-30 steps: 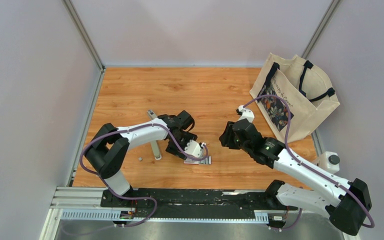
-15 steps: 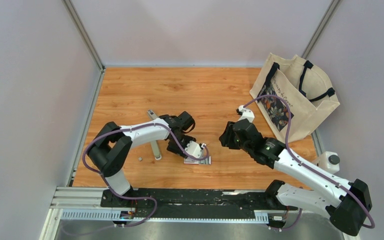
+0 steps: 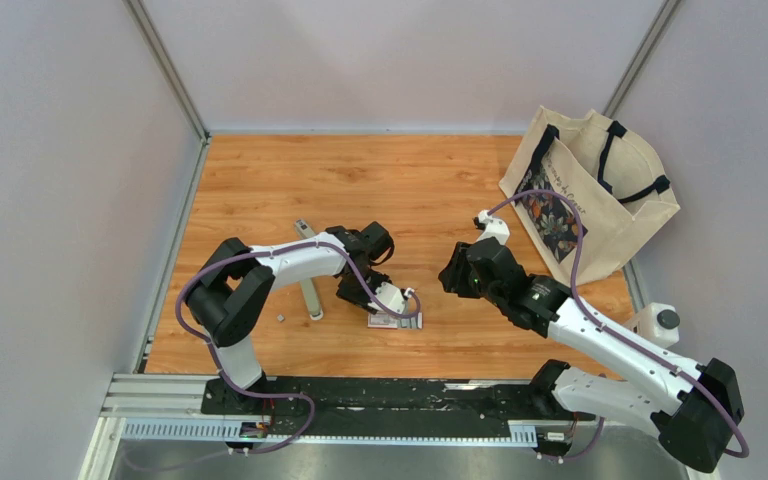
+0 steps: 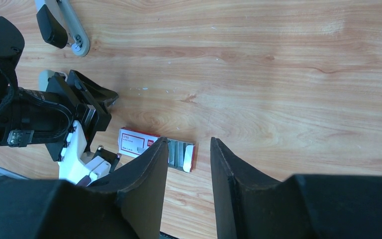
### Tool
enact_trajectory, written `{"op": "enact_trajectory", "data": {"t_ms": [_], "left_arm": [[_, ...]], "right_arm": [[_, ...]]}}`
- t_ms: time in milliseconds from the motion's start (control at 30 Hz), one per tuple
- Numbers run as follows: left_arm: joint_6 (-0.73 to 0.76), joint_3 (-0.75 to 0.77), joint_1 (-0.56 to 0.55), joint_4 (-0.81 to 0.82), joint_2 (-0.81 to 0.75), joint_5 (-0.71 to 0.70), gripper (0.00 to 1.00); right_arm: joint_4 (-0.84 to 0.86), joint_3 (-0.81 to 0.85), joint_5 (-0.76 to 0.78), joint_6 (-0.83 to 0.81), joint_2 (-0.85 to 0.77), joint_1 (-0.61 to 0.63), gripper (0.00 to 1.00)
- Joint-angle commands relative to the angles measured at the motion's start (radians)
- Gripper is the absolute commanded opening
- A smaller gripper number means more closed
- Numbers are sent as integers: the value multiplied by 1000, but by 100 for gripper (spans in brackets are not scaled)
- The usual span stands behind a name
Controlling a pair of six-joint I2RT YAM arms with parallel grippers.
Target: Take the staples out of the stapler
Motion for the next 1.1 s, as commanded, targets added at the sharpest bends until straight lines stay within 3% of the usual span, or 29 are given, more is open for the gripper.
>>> {"op": "enact_trajectory", "data": {"t_ms": [0, 467, 600, 733, 867, 900, 933, 1067], "left_arm": [[31, 32, 2, -31, 21, 16, 40], [-19, 14, 1, -17, 15, -32, 8], [-81, 69, 5, -49, -8, -24, 6], [-225, 222, 25, -108, -78, 46, 6], [-438, 412, 88, -186, -138, 282, 6], [-557, 464, 138, -178, -152, 342, 6], [-619, 478, 165, -165, -176, 467, 6], [-931, 469, 310, -22, -245, 730, 6]], "right_arm": [[41, -5, -3, -11, -12, -7, 39], [28, -2, -1, -14, -27, -15, 39], [16, 7, 5, -25, -38, -18, 39], [2, 16, 23, -39, -51, -19, 40], [25, 9, -4, -51, -70, -21, 44], [33, 6, -16, -54, -73, -21, 45], [60, 1, -30, -60, -80, -21, 45], [160, 9, -197, -106, -128, -21, 52]]}}
